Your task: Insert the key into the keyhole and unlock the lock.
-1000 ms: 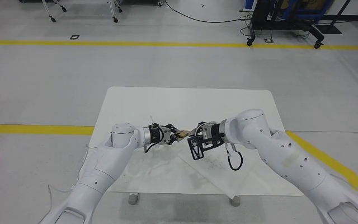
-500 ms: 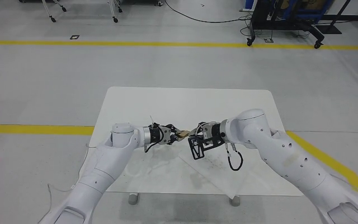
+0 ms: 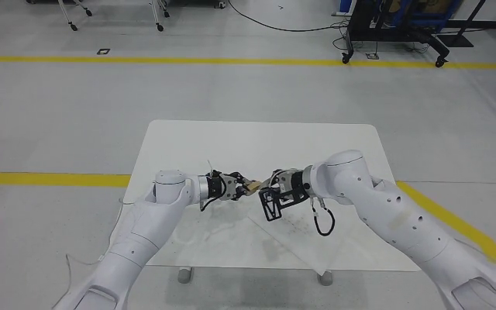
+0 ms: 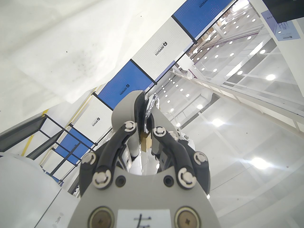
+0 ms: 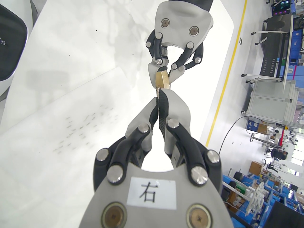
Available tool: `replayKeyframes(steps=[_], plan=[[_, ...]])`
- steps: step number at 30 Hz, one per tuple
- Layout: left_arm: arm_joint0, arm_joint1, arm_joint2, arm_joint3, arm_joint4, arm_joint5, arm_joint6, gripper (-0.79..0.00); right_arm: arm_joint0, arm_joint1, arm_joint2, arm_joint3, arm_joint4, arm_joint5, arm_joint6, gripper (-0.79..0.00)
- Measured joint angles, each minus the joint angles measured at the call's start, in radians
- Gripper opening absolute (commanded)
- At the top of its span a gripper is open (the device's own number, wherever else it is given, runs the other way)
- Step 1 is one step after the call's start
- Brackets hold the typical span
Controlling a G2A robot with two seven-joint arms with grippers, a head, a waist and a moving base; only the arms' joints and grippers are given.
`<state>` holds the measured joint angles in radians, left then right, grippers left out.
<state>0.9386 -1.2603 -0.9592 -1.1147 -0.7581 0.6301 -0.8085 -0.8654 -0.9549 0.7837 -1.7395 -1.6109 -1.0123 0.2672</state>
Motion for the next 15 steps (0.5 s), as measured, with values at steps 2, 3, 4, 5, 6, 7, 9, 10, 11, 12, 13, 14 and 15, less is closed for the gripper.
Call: replayKeyframes(steps=[2, 3, 4, 5, 6, 7, 9, 10, 11, 12, 13, 14, 15], plan=[[-0.001, 0.0, 0.001, 0.0, 0.001, 0.0, -0.002, -0.785, 0.002, -0.001, -0.003, -0.001, -0.001, 0.0, 0.0, -0.785], [-0.001, 0.0, 0.002, 0.001, 0.001, -0.001, -0.002, -0.785, 0.003, -0.002, -0.003, -0.002, -0.002, 0.0, 0.0, -0.785], [-0.001, 0.0, 0.002, 0.001, 0.001, -0.001, -0.003, -0.785, 0.003, -0.002, -0.003, -0.002, -0.002, 0.0, 0.0, -0.785], [-0.001, 0.0, 0.002, 0.001, 0.001, -0.001, -0.003, -0.785, 0.004, -0.002, -0.002, -0.002, -0.003, 0.0, 0.0, -0.785], [-0.002, 0.001, 0.003, 0.001, 0.001, -0.001, -0.003, -0.785, 0.004, -0.002, 0.001, -0.003, -0.004, 0.0, 0.0, -0.785], [-0.002, 0.001, 0.003, 0.001, 0.001, -0.001, -0.005, -0.785, 0.003, -0.002, 0.003, -0.004, -0.006, 0.0, 0.002, -0.785], [-0.002, 0.001, 0.004, 0.002, 0.001, -0.001, -0.007, -0.785, 0.0, -0.001, 0.009, -0.007, -0.008, 0.0, 0.008, -0.785], [-0.003, 0.001, 0.004, 0.002, 0.001, -0.001, -0.008, -0.785, -0.001, -0.001, 0.012, -0.01, -0.01, 0.0, 0.012, -0.785], [-0.003, 0.001, 0.004, 0.002, 0.001, -0.001, -0.008, -0.785, -0.003, 0.0, 0.014, -0.012, -0.012, 0.0, 0.018, -0.785], [-0.003, 0.001, 0.005, 0.002, 0.001, -0.001, -0.008, -0.785, -0.006, 0.001, 0.015, -0.016, -0.015, 0.0, 0.028, -0.785], [-0.003, 0.001, 0.005, 0.002, -0.001, -0.001, -0.008, -0.785, -0.007, 0.002, 0.015, -0.019, -0.016, 0.0, 0.035, -0.785], [-0.003, 0.001, 0.005, 0.003, -0.004, -0.001, -0.009, -0.785, -0.009, 0.003, 0.015, -0.022, -0.015, 0.0, 0.041, -0.785], [-0.002, 0.001, 0.005, 0.003, -0.008, 0.0, -0.01, -0.785, -0.01, 0.003, 0.013, -0.025, -0.015, 0.0, 0.049, -0.785]])
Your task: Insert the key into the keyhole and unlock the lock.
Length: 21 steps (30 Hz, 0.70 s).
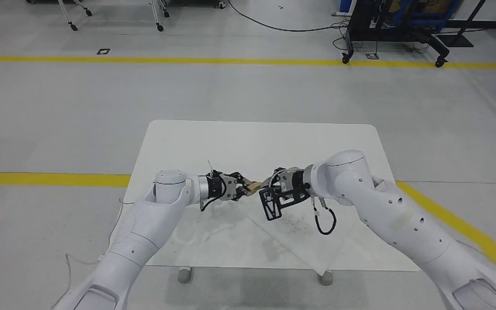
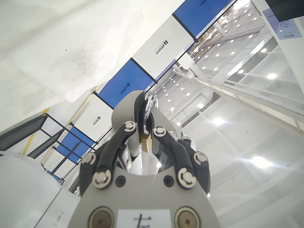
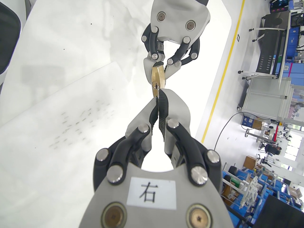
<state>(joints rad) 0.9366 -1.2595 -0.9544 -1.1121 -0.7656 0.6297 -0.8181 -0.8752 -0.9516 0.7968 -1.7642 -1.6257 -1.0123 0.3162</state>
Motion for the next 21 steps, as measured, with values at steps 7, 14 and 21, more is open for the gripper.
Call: replayKeyframes(steps=[7, 14, 21], plan=[[0.001, -0.001, 0.006, -0.003, -0.001, 0.001, 0.001, -0.785, 0.007, -0.002, -0.019, -0.01, 0.008, 0.0, 0.044, -0.785], [0.001, 0.0, 0.007, -0.003, -0.005, 0.002, 0.004, -0.785, 0.02, -0.008, -0.038, -0.019, 0.022, 0.0, 0.09, -0.785], [0.002, 0.0, 0.006, -0.005, -0.01, 0.01, 0.016, -0.785, 0.03, -0.019, -0.071, -0.04, 0.022, 0.0, 0.147, -0.785]])
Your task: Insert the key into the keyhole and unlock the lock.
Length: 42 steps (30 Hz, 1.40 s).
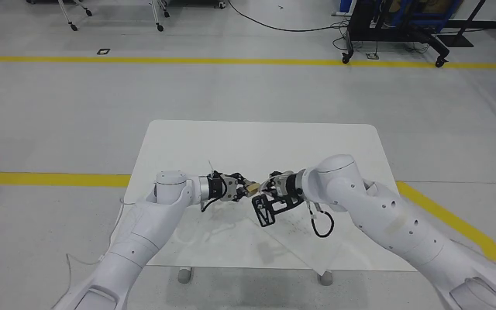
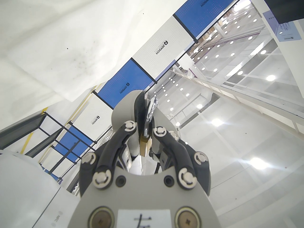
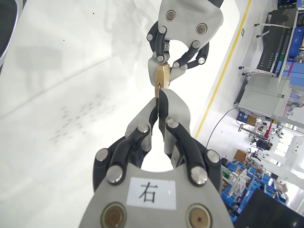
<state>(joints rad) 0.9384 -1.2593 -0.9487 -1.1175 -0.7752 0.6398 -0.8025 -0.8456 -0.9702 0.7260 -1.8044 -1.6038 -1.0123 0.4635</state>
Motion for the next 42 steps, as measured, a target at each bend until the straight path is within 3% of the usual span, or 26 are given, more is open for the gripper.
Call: replayKeyframes(steps=[23, 32, 42], plan=[[0.008, 0.003, -0.005, -0.014, -0.005, -0.004, 0.028, -0.785, 0.05, -0.039, -0.074, -0.019, 0.065, 0.0, 0.141, -0.785], [0.008, 0.003, -0.015, -0.006, -0.048, 0.001, -0.011, -0.785, 0.016, -0.018, 0.021, 0.002, 0.095, 0.0, 0.01, -0.785], [-0.001, 0.004, -0.011, 0.008, -0.053, -0.009, -0.058, -0.785, -0.056, 0.026, 0.112, -0.022, 0.01, 0.0, -0.162, -0.785]])
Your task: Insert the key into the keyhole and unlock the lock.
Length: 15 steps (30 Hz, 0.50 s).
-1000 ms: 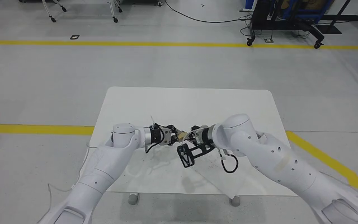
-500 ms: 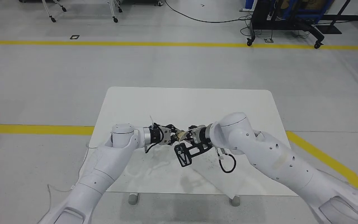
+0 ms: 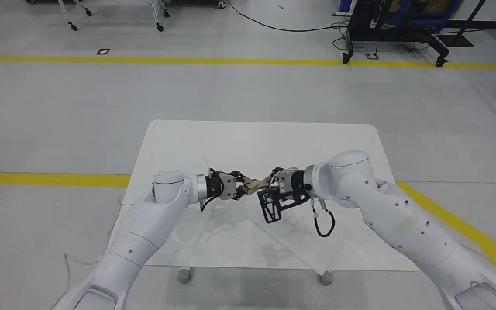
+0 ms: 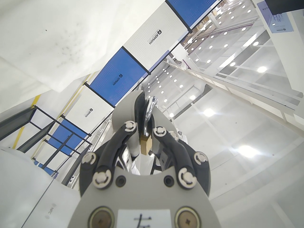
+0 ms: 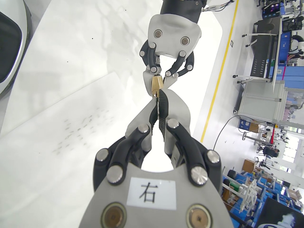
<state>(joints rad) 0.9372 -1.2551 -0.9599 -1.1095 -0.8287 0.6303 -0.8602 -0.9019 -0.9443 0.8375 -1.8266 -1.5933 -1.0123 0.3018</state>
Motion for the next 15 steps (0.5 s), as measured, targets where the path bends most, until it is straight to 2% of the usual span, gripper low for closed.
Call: replayKeyframes(steps=[9, 15], plan=[[-0.007, 0.0, 0.006, 0.011, -0.004, 0.001, -0.016, -0.785, -0.001, 0.014, -0.011, -0.002, -0.049, 0.0, -0.11, -0.785], [-0.011, 0.0, 0.011, 0.016, -0.007, 0.001, -0.037, -0.785, 0.016, 0.015, -0.028, 0.025, -0.064, 0.0, -0.131, -0.785]])
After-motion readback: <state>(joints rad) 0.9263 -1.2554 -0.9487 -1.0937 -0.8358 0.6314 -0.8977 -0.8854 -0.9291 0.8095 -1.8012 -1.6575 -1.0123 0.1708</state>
